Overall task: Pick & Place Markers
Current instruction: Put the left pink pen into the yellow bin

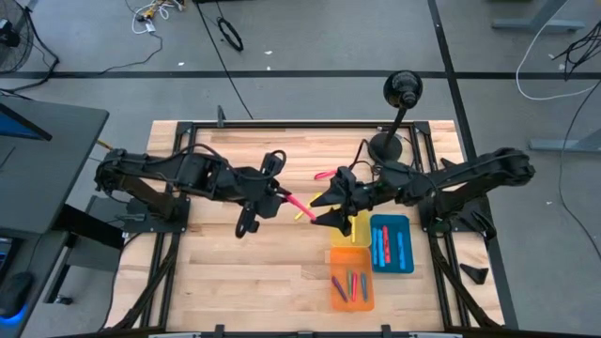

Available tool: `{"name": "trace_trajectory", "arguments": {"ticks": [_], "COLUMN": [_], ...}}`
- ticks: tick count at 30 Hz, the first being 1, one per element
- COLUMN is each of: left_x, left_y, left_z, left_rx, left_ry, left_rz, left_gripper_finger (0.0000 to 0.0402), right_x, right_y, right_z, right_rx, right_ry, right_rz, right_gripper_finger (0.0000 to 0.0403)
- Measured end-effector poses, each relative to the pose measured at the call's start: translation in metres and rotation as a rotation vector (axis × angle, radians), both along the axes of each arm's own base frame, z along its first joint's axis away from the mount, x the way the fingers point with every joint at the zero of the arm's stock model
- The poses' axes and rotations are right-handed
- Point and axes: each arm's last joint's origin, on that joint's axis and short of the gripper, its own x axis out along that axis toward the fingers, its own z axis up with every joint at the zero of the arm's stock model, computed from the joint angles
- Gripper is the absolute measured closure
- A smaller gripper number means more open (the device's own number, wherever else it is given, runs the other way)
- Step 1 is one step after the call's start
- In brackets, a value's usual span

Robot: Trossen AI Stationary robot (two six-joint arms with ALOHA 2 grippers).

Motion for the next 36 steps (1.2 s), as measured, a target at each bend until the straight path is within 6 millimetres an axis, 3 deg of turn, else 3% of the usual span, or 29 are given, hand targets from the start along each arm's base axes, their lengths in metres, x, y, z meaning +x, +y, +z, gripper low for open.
{"name": "trace_trajectory", "arguments": {"ticks": [8, 13, 17, 27, 31, 36], "left_x": [0.0, -0.002, -0.002, -0.002, -0.002, -0.004], "left_y": [0.0, -0.001, -0.001, -0.001, -0.001, -0.001], "left_z": [0.0, -0.002, -0.003, -0.003, -0.003, -0.001], "left_rx": [0.004, 0.01, 0.01, 0.011, 0.003, -0.06], "left_ry": [0.004, 0.03, 0.035, 0.036, 0.035, 0.017], "left_rz": [-0.004, -0.008, -0.007, 0.001, 0.002, 0.045], "left_gripper_finger": [0.0344, 0.0344, 0.0344, 0.0344, 0.0338, 0.0291], "right_x": [0.022, 0.023, 0.023, 0.024, 0.024, 0.024], "right_y": [0.003, 0.002, 0.003, 0.003, 0.003, 0.003], "right_z": [0.01, 0.011, 0.01, 0.007, 0.007, 0.006], "right_rx": [-0.008, -0.003, 0.021, 0.004, -0.007, -0.048], "right_ry": [-0.035, -0.044, -0.028, -0.004, -0.008, -0.016], "right_rz": [0.031, 0.03, 0.036, 0.027, 0.027, 0.016], "right_gripper_finger": [0.016, 0.0179, 0.0224, 0.0381, 0.0387, 0.0387]}}
